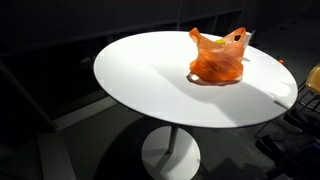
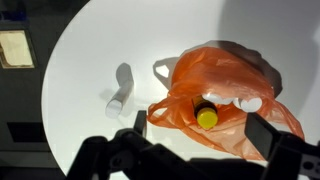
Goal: Remove the bottle with a yellow cap from the plastic bag and put it on the table
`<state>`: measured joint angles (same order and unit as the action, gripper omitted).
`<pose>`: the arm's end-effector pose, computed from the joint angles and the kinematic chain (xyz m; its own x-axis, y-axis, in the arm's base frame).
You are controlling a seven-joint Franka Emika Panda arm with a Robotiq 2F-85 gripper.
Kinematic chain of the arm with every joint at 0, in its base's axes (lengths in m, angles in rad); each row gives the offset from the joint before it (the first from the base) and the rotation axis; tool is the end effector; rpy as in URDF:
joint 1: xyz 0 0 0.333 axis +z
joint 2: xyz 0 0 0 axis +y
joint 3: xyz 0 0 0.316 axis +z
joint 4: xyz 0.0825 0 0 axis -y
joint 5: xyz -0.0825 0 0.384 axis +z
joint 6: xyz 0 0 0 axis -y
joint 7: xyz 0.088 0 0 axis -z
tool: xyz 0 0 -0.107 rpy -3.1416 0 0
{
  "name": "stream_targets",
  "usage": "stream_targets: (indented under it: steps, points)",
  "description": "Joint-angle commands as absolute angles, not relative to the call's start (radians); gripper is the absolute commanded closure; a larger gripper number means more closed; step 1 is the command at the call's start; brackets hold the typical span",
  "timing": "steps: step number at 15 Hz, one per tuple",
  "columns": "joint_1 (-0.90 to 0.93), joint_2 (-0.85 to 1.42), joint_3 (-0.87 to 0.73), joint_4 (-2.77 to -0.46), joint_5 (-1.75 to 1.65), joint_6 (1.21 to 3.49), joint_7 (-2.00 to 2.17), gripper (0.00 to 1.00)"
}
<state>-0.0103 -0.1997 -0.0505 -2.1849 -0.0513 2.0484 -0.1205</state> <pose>0.4964 -0.0340 0.4787 0.9948 0.0836 0.0577 0.0811 -0.9957 0.0442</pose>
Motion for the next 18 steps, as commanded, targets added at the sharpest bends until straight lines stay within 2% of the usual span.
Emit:
stream_targets:
  steps: [1,10,18]
  points:
    - [0.000,-0.110,-0.038,-2.163,-0.028,2.131,-0.138,0.00]
    - [0.007,0.105,-0.002,-2.134,0.013,2.315,-0.189,0.00]
    - [0.002,0.262,0.030,-2.039,0.059,2.375,-0.189,0.00]
